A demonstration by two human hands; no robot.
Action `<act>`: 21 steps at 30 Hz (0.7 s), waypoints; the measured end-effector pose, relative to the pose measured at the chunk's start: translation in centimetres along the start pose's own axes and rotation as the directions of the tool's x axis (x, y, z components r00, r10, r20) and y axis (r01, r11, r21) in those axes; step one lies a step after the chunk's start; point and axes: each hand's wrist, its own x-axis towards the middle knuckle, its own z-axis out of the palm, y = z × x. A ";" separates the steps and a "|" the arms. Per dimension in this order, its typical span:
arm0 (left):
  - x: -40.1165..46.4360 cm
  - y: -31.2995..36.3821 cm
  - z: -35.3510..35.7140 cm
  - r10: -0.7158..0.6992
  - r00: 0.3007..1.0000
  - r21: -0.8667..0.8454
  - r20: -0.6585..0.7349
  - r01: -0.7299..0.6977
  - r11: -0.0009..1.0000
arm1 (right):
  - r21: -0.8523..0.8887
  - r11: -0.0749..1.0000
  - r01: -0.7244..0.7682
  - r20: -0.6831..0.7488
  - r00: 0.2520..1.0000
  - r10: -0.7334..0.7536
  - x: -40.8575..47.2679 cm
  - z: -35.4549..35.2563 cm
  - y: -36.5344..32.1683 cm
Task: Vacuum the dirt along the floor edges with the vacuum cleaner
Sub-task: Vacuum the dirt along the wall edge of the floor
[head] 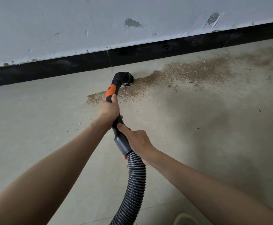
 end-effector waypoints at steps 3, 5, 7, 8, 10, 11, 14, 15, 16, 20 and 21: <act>-0.1 0.4 1.0 0.017 1.000 0.035 0.000 -0.017 0.999 | 0.026 1.000 0.001 -0.005 1.000 -0.001 0.1 -0.9 0.0; -0.2 0.7 1.5 0.027 1.000 0.034 0.006 -0.027 0.999 | 0.030 1.000 -0.001 -0.007 1.000 0.001 0.2 -1.3 0.1; -0.3 1.0 1.9 0.031 0.999 0.026 0.014 -0.032 0.999 | 0.031 0.999 -0.004 -0.010 1.000 0.004 0.2 -1.6 0.1; -0.3 1.1 2.0 0.030 0.999 0.026 0.016 -0.030 0.999 | 0.034 0.999 -0.004 -0.015 1.000 0.004 0.3 -1.8 0.1; -0.4 1.3 2.4 0.028 0.999 0.036 0.020 -0.029 0.999 | 0.041 0.999 -0.004 -0.026 1.000 0.005 0.3 -2.2 0.1; -0.4 1.5 2.6 0.026 0.999 0.037 0.025 -0.027 0.999 | 0.046 0.999 -0.005 -0.033 0.999 0.006 0.3 -2.4 0.0; -0.3 1.9 3.4 0.021 0.998 0.029 0.054 -0.022 0.999 | 0.049 0.999 0.001 -0.056 0.998 0.002 0.5 -3.1 -0.1; -0.3 2.1 3.7 0.026 0.998 0.030 0.062 -0.028 0.999 | 0.046 0.999 0.005 -0.063 0.998 -0.002 0.6 -3.3 -0.2; -0.3 2.3 4.0 0.034 0.997 0.028 0.068 -0.036 0.999 | 0.045 0.999 0.009 -0.071 0.997 -0.006 0.7 -3.6 -0.3; -0.3 3.3 5.2 0.060 0.995 0.044 0.077 -0.064 0.997 | 0.068 0.998 0.016 -0.098 0.995 -0.010 1.1 -4.8 -0.6; -0.3 3.6 5.5 0.066 0.994 0.037 0.082 -0.069 0.997 | 0.079 0.997 0.017 -0.103 0.995 -0.009 1.3 -5.0 -0.6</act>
